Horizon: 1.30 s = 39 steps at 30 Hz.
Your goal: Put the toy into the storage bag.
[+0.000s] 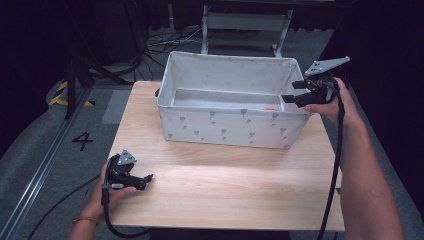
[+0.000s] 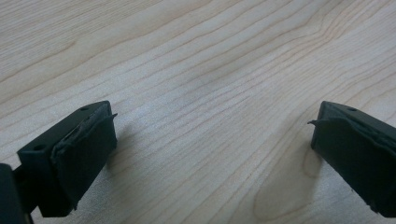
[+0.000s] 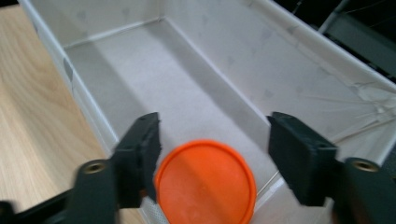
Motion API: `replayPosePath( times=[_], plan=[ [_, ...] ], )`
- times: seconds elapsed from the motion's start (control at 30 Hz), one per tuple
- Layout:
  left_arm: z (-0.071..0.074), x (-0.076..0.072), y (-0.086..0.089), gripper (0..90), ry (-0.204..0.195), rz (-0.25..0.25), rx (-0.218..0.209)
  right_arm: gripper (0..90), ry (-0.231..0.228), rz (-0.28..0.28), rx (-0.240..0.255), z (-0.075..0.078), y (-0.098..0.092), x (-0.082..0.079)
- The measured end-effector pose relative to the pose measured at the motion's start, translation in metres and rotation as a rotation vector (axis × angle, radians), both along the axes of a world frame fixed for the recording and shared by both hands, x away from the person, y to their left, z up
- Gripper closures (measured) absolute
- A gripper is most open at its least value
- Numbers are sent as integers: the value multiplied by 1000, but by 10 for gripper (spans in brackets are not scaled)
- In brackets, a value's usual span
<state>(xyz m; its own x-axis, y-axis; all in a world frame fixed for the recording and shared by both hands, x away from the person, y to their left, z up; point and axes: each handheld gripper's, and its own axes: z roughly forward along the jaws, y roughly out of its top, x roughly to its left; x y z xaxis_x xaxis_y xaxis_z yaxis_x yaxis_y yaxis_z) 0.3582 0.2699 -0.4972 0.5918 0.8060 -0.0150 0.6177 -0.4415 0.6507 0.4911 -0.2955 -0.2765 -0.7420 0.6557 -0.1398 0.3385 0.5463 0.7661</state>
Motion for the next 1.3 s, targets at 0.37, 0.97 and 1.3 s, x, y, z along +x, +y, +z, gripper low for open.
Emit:
replayPosePath(
  times=[0.37,0.97,1.3],
  plan=[
    [0,0,0,5,1,3,-2,214,-118,-116,62,10,-10,-43],
    [0,-1,0,6,6,3,-2,197,-206,-127,-13,-13,-10,-115],
    [0,-1,0,5,5,4,-2,194,-220,-147,-53,-43,-13,-135]
  ],
)
